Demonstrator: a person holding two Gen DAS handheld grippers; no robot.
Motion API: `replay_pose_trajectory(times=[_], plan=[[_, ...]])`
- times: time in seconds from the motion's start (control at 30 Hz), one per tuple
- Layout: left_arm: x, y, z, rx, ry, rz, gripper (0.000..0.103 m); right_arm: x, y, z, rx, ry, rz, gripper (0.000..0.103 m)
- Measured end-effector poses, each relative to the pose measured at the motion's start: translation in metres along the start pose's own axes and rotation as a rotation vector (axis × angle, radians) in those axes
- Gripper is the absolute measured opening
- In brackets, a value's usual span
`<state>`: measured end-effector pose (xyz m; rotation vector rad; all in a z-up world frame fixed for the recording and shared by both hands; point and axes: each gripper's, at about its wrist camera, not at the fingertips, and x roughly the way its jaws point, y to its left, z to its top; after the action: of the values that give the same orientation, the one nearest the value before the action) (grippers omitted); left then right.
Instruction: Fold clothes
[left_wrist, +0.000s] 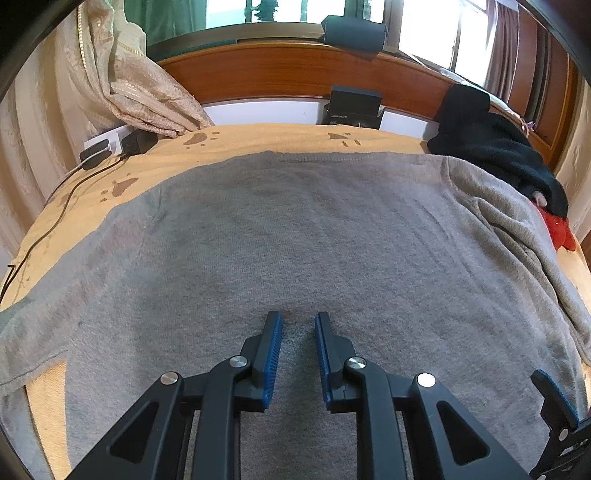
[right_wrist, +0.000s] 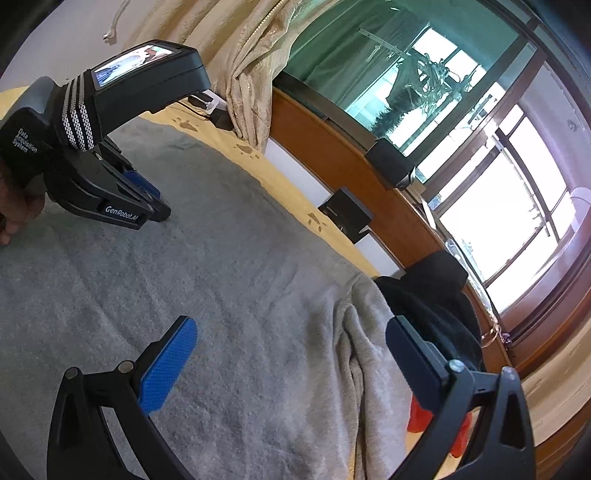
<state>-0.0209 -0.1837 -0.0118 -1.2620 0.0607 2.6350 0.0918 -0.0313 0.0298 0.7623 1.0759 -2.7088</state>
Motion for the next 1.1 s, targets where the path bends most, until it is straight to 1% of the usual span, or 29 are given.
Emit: replay_pose_trajectory(times=[0.13, 0.3, 0.37, 0.43, 0.5, 0.63, 0.73, 0.87, 0.93, 1.1], plan=[[0.0, -0.001, 0.0, 0.005, 0.0, 0.007, 0.02, 0.005, -0.001, -0.003, 0.035, 0.023, 0.063, 0.103], [0.0, 0.001, 0.0, -0.004, 0.001, -0.008, 0.02, 0.03, 0.005, -0.016, 0.054, 0.141, 0.248, 0.102], [0.0, 0.001, 0.0, -0.007, 0.001, -0.013, 0.02, 0.033, -0.003, -0.019, 0.111, 0.15, 0.292, 0.102], [0.0, 0.002, 0.0, -0.011, 0.001, -0.019, 0.021, 0.04, -0.01, -0.023, 0.172, 0.18, 0.351, 0.102], [0.0, 0.003, 0.0, -0.014, 0.001, -0.025, 0.021, 0.043, -0.015, -0.028, 0.213, 0.19, 0.384, 0.102], [-0.001, 0.007, 0.0, -0.03, 0.001, -0.048, 0.023, 0.046, -0.019, -0.035, 0.246, 0.196, 0.417, 0.102], [-0.001, 0.009, -0.001, -0.042, 0.002, -0.071, 0.023, 0.05, -0.027, -0.039, 0.284, 0.211, 0.461, 0.102], [-0.001, 0.009, -0.001, -0.03, 0.003, -0.07, 0.023, 0.055, -0.037, -0.045, 0.33, 0.234, 0.528, 0.102], [-0.001, 0.007, -0.001, -0.022, 0.004, -0.061, 0.023, 0.056, -0.037, -0.046, 0.331, 0.235, 0.531, 0.102], [-0.001, 0.001, -0.001, 0.009, 0.005, -0.026, 0.024, 0.053, -0.036, -0.045, 0.314, 0.224, 0.508, 0.102]])
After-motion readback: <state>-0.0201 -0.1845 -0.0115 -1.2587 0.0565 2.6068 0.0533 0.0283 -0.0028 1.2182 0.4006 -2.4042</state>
